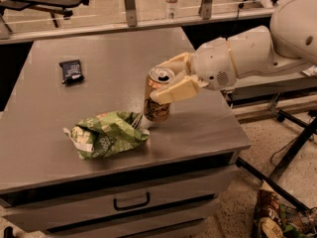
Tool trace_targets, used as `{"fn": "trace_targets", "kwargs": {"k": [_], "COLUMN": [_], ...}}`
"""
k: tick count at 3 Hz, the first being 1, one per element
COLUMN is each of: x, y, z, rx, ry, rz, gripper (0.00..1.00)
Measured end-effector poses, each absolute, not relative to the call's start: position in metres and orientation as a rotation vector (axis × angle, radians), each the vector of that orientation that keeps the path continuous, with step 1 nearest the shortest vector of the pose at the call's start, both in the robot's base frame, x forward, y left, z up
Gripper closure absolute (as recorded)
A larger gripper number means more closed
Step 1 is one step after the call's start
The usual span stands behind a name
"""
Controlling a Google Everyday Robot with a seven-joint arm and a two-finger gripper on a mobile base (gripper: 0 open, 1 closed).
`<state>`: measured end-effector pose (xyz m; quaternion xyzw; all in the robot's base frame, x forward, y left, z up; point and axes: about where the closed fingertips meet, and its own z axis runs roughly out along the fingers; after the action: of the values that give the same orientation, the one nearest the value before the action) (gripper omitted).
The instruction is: Move orange can near green jalapeno chip bag
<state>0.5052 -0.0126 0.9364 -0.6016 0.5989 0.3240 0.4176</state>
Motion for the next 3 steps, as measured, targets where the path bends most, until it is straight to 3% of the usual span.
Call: {"fn": "trace_targets", "kwargs": {"k": [3], "x": [0.494], "y": [0.016], "z": [0.913], "rx": [-1.560], "ry": [1.458], "rz": [0.863], "gripper": [1.00]}}
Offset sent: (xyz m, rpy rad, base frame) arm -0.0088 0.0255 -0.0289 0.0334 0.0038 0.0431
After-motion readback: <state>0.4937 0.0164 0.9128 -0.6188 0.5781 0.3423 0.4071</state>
